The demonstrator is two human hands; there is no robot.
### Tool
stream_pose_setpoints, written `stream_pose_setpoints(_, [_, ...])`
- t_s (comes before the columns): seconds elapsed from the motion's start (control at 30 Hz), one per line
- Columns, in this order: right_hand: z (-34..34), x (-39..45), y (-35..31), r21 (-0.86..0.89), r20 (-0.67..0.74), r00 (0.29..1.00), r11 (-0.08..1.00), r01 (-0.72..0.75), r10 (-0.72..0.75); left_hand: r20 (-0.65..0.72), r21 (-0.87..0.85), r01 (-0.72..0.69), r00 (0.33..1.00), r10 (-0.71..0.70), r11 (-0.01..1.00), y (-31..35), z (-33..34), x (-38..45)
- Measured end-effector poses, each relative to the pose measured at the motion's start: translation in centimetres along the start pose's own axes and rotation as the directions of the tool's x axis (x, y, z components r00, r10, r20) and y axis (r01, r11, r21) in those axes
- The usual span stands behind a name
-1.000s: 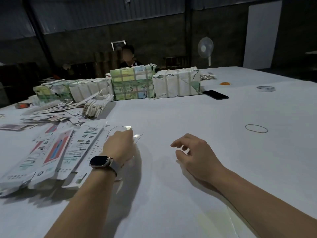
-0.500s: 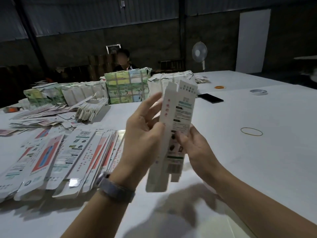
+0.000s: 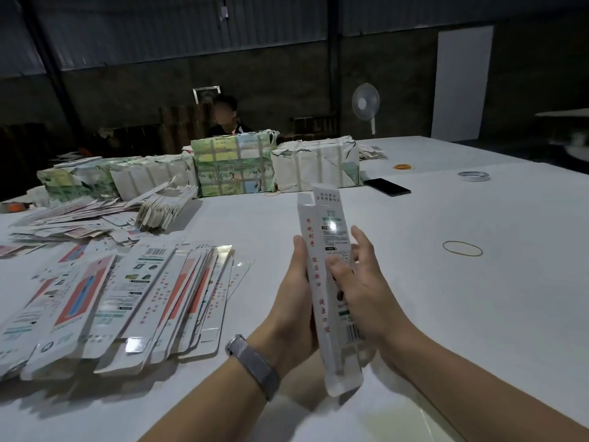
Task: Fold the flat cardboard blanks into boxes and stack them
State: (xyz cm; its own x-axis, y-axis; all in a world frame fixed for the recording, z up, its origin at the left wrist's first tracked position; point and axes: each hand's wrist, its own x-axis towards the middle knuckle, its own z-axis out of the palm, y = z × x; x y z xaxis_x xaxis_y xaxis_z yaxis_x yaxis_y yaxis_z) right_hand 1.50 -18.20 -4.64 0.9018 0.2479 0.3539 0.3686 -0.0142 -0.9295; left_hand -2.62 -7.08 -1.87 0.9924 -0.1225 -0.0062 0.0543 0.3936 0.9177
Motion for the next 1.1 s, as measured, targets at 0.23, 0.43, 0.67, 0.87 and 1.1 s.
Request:
stream_pose_setpoints(0.23, [0.7, -0.8, -0.8, -0.019, 0.091, 0.993, 0.997, 0.072, -0.07, -0.215, -0.024, -0.067, 0.975, 0.06, 0.997, -1.2, 0.7, 0.6])
stream_pose_setpoints(0.43, [0.5, -0.6, -1.3, -0.018, 0.086, 0.994, 0.997, 0.069, -0.067, -0.225, 0.07, -0.155, 0.96, 0.167, 0.985, -1.1, 0.4, 0.8])
stream_pose_setpoints(0.67, [-0.5, 0.0, -1.2, 0.027, -0.008, 0.998, 0.998, 0.062, -0.061, -0.184, 0.117, -0.208, 0.956, 0.227, 0.971, -0.9, -0.5, 1.0])
stream_pose_setpoints(0.87, [-1.2, 0.1, -1.2, 0.101, -0.021, 0.998, 0.993, 0.061, -0.059, -0.087, 0.416, -0.341, 0.908, 0.41, 0.843, -1.2, -2.1, 1.9])
stream_pose_setpoints(1.1, [-0.8, 0.0, -1.5, 0.167, 0.021, 1.0, 0.986, 0.01, -0.014, -0.098, 0.549, -0.377, 0.858, 0.505, 0.747, 0.0, -3.0, 1.9])
